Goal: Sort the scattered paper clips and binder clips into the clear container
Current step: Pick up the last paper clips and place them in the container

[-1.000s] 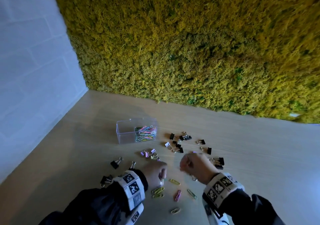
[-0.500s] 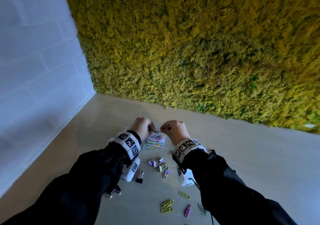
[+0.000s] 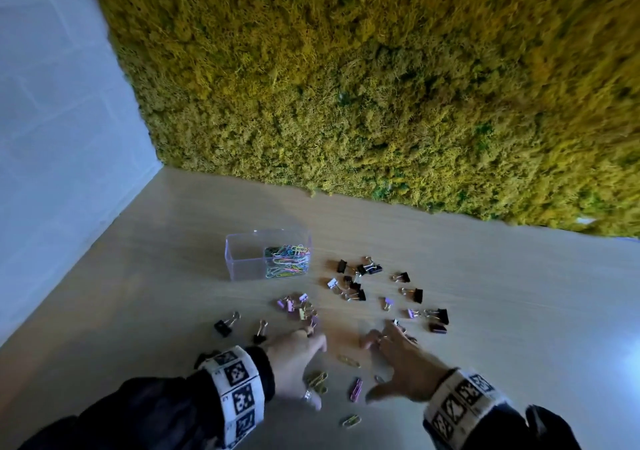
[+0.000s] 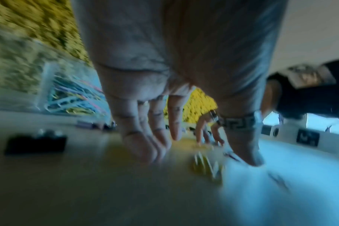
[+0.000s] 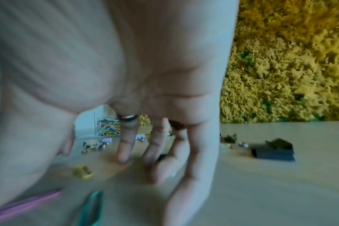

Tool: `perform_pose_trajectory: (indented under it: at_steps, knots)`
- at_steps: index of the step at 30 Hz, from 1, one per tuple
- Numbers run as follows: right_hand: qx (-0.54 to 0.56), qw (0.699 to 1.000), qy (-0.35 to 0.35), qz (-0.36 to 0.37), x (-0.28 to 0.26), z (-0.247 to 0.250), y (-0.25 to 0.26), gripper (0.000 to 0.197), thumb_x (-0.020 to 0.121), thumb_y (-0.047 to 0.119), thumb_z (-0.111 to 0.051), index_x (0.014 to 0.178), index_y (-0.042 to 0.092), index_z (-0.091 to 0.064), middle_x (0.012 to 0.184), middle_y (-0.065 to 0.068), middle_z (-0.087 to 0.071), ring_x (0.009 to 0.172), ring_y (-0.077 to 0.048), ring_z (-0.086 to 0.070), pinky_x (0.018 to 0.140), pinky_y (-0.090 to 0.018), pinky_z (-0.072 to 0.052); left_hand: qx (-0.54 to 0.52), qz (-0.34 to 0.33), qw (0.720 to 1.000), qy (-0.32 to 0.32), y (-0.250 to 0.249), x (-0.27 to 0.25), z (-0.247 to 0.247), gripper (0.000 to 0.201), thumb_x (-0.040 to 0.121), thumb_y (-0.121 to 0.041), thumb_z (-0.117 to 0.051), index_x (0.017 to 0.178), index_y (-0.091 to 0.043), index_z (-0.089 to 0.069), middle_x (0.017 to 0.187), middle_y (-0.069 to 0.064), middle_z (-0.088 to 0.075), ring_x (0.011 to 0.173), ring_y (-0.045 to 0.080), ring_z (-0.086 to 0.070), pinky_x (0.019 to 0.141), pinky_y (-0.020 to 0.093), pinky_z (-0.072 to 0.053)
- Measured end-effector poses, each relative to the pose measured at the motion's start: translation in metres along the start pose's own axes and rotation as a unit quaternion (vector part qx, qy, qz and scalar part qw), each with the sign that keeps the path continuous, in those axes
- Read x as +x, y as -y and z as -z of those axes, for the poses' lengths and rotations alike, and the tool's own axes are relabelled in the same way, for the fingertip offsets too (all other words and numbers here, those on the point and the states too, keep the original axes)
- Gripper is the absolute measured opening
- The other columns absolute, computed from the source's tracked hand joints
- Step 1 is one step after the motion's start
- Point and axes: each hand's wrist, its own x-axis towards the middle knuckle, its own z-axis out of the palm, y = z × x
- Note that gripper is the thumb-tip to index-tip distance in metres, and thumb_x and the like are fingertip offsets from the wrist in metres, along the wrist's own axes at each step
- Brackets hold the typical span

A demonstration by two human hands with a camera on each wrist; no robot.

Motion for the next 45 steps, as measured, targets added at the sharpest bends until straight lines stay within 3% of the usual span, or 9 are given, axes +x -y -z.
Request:
perform_pose_trajectory:
  at_steps: [8,13,16,25,31,37,40,43,45]
  knots:
    - [-0.03,0.994,-0.081,0.072,0.0,-0.037,0.008,0.097,0.037,0.078,-0.054,0.121,0.03,-0.053,0.125,0.008,-0.038,0.115,-0.01,-0.033,0.102,-0.021,-0.029,-0.029,-0.014,0.994,-0.103,-0.006,0.011,-0.014,0.019,0.083,-0.015,-0.063,0.102,-0.012,-0.064,0.105,0.006,-0.067,0.087,0.015,-0.059,0.066,0.016,-0.036]
    - [0.023,0.991,-0.108,0.082,0.005,-0.036,0.02,0.016,0.074,0.026,-0.065,0.09,0.027,-0.062,0.084,0.016,-0.05,0.083,-0.006,-0.05,0.078,-0.022,-0.043,0.035,-0.02,0.994,-0.098,-0.008,0.011,-0.017,0.02,0.087,-0.011,-0.054,0.104,-0.006,-0.062,0.113,0.013,-0.061,0.103,0.026,-0.058,0.084,0.03,-0.043]
    - [-0.002,0.993,-0.094,0.077,0.005,-0.032,0.026,0.011,0.079,0.016,-0.055,0.085,0.023,-0.062,0.069,0.021,-0.036,0.081,-0.01,-0.051,0.072,-0.019,-0.037,0.05,-0.023,0.994,-0.097,-0.009,0.013,-0.019,0.019,0.086,-0.006,-0.051,0.102,-0.002,-0.061,0.112,0.015,-0.061,0.101,0.028,-0.057,0.082,0.03,-0.04]
    - [-0.067,0.995,-0.066,0.029,0.01,-0.03,0.033,0.021,0.088,0.018,-0.044,0.104,0.015,-0.057,0.115,-0.005,-0.054,0.105,-0.022,-0.055,0.086,-0.026,-0.042,-0.034,-0.073,0.992,-0.092,-0.001,0.014,-0.014,0.019,0.076,0.007,-0.055,0.077,-0.011,-0.054,0.087,0.016,-0.068,0.079,0.027,-0.063,0.061,0.021,-0.041]
    - [0.026,0.996,-0.055,0.065,0.015,-0.011,0.035,0.023,0.078,0.005,-0.045,0.093,0.004,-0.063,0.065,0.021,-0.045,0.065,-0.003,-0.048,0.059,-0.004,-0.032,-0.107,-0.086,0.987,-0.085,0.01,0.007,-0.008,0.018,0.07,0.008,-0.055,0.083,-0.002,-0.063,0.06,-0.006,-0.058,0.059,0.003,-0.051,0.062,0.015,-0.041]
    - [0.028,0.954,-0.284,0.096,0.059,0.051,0.068,0.019,0.079,0.024,-0.046,0.07,0.015,-0.059,0.06,0.001,-0.055,0.054,-0.008,-0.046,0.056,-0.024,-0.041,-0.245,-0.087,0.903,-0.343,0.036,-0.01,0.076,0.035,0.062,0.021,-0.059,0.061,-0.014,-0.059,0.057,-0.007,-0.057,0.057,-0.015,-0.055,0.053,0.0,-0.036]
    - [0.075,0.935,-0.331,0.104,0.085,0.078,0.093,0.011,0.086,0.017,-0.056,0.091,0.016,-0.066,0.089,-0.005,-0.068,0.076,-0.018,-0.062,0.072,-0.032,-0.053,-0.264,-0.044,0.864,-0.427,0.062,0.003,0.109,0.029,0.065,0.019,-0.062,0.063,-0.01,-0.061,0.06,-0.007,-0.058,0.057,-0.005,-0.058,0.055,0.005,-0.042]
    - [0.052,0.931,-0.347,0.103,0.109,0.084,0.108,0.016,0.086,0.015,-0.058,0.098,0.015,-0.069,0.102,-0.006,-0.07,0.089,-0.02,-0.064,0.082,-0.031,-0.054,-0.336,0.007,0.853,-0.399,0.076,0.019,0.113,0.037,0.077,0.019,-0.048,0.059,-0.011,-0.06,0.064,0.011,-0.06,0.063,0.02,-0.058,0.068,0.035,-0.049]
    - [0.037,0.941,-0.32,0.098,0.116,0.081,0.11,0.018,0.088,0.017,-0.056,0.1,0.016,-0.069,0.105,-0.006,-0.069,0.095,-0.019,-0.063,0.086,-0.028,-0.051,-0.324,0.024,0.869,-0.373,0.082,0.028,0.106,0.035,0.079,0.016,-0.051,0.063,-0.011,-0.065,0.07,0.016,-0.065,0.07,0.023,-0.059,0.073,0.035,-0.047]
